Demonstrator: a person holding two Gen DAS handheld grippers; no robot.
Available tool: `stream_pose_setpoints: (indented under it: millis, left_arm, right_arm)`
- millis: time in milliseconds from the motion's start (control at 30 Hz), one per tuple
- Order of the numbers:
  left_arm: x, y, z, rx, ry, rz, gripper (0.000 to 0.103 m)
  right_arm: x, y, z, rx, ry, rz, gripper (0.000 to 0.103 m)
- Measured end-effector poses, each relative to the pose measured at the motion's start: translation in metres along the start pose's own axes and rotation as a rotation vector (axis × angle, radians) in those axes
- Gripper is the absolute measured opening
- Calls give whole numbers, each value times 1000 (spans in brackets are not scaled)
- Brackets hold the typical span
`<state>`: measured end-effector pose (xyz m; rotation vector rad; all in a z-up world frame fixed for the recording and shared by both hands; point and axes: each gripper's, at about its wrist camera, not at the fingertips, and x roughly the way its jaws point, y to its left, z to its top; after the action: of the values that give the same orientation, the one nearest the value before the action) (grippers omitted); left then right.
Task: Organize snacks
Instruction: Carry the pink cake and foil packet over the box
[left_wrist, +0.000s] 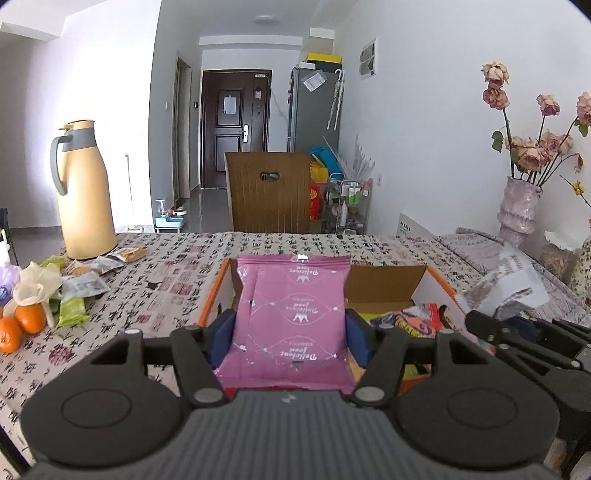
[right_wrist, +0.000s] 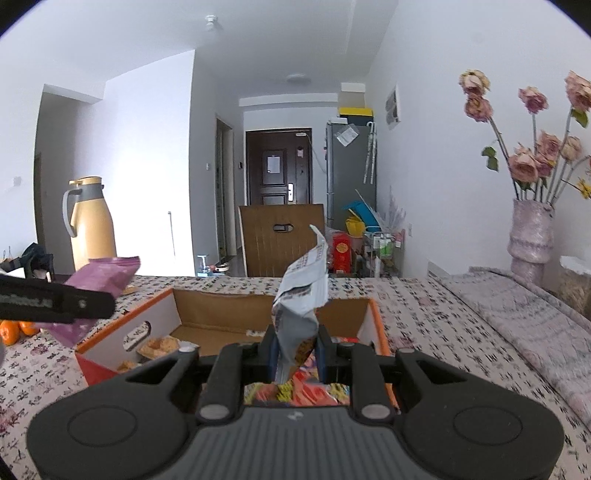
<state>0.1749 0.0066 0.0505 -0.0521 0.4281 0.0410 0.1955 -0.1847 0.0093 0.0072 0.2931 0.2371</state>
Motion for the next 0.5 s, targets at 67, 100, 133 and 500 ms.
stream_pose_setpoints:
  millis: [67, 100, 133, 500]
  left_arm:
    - [7, -1, 3, 0, 0, 0, 63]
    - [11, -2, 5, 0, 1, 0, 63]
    - [14, -2, 6, 0, 1, 0, 63]
    - [61, 4, 13, -33, 7, 35, 63]
  right_arm:
    - [8, 4, 4, -12, -1, 8, 19]
    - [12, 6, 6, -17, 1, 12, 19]
    - [16, 8, 7, -22, 3, 16, 19]
    - [71, 19, 14, -30, 56, 47, 19]
